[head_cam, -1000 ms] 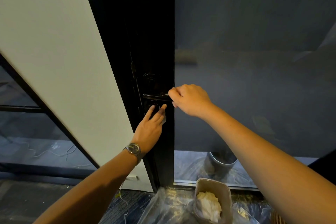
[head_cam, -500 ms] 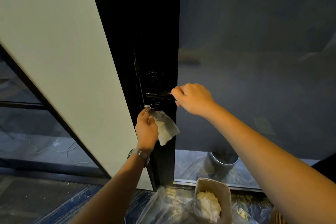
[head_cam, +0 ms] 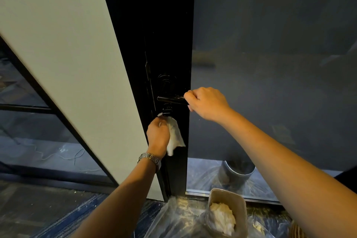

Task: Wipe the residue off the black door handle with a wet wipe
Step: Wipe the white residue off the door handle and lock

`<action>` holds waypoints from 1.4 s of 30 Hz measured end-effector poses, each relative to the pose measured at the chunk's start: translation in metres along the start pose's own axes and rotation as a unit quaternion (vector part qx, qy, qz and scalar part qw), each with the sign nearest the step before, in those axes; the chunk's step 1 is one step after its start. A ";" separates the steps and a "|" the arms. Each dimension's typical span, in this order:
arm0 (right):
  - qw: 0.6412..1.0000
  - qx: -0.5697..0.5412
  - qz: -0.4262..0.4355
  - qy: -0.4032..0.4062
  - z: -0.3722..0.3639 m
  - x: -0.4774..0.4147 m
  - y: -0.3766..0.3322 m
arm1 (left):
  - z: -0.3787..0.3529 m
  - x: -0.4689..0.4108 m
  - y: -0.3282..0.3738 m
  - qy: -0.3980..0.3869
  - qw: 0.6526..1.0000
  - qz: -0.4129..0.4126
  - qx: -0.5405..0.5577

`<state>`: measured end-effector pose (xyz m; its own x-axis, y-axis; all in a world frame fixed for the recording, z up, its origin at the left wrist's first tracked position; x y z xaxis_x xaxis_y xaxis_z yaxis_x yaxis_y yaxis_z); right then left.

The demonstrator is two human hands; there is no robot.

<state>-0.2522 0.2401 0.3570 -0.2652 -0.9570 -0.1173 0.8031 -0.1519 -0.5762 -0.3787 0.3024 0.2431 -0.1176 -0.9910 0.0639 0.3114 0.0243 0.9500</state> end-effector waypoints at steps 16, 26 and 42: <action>1.000 -0.003 0.000 0.006 0.001 0.000 0.001 | 0.014 0.006 0.024 0.054 0.992 -0.110 -0.028; 1.000 0.002 0.005 0.005 0.001 0.000 0.000 | 0.016 -0.003 0.025 0.034 0.995 -0.075 -0.055; 1.000 -0.002 0.003 -0.003 0.002 0.000 0.000 | 0.015 -0.004 0.034 0.064 0.996 -0.062 0.021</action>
<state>-0.2512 0.2394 0.3592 -0.2580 -0.9592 -0.1158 0.8023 -0.1459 -0.5789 -0.3819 0.3091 0.2802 -0.0298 -0.9954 -0.0911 0.2619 -0.0957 0.9603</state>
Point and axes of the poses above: each hand's wrist, its own x-axis away from the middle knuckle, its own z-axis out of the back of the hand, y = z × x, the point moved 1 cm from there along -x, towards the middle knuckle, and after that the axes turned 6 degrees about -x, right-handed, at the moved point
